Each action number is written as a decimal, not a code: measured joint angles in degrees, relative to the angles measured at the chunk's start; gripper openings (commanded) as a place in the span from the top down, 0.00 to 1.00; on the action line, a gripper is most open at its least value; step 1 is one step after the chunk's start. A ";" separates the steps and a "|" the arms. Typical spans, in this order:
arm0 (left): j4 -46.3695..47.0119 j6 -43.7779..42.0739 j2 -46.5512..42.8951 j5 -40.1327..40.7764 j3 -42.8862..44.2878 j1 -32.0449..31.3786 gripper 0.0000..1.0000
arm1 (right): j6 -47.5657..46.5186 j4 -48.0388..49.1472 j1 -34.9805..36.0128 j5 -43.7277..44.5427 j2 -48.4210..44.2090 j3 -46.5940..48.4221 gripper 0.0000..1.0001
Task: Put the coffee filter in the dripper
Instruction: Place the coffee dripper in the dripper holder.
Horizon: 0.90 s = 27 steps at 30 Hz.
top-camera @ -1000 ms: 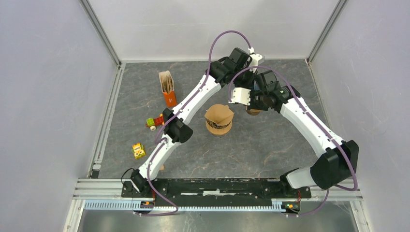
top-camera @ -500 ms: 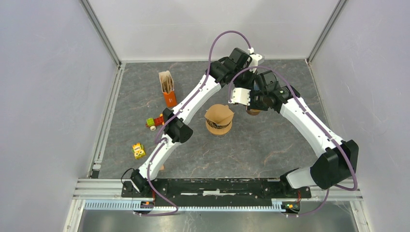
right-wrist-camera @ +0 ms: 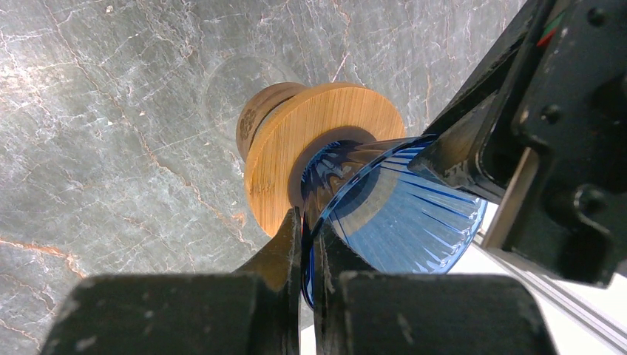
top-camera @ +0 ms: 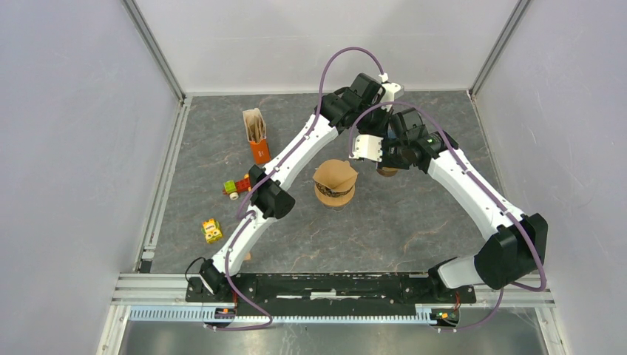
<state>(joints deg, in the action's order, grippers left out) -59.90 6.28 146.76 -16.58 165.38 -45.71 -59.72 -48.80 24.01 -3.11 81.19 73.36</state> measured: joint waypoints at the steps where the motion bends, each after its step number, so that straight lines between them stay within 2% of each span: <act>1: 0.00 0.00 0.00 0.00 -0.02 0.00 0.98 | 0.00 0.00 0.00 0.02 0.00 0.00 1.00; 27: 0.11 -0.33 -0.02 0.20 -0.79 -0.11 0.98 | -0.61 0.46 -0.02 -0.50 0.26 -0.68 1.00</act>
<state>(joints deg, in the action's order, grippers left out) -59.79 5.96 146.74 -16.38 164.59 -45.82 -60.34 -48.34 23.99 -3.62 81.45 72.69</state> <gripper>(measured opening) 0.211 0.051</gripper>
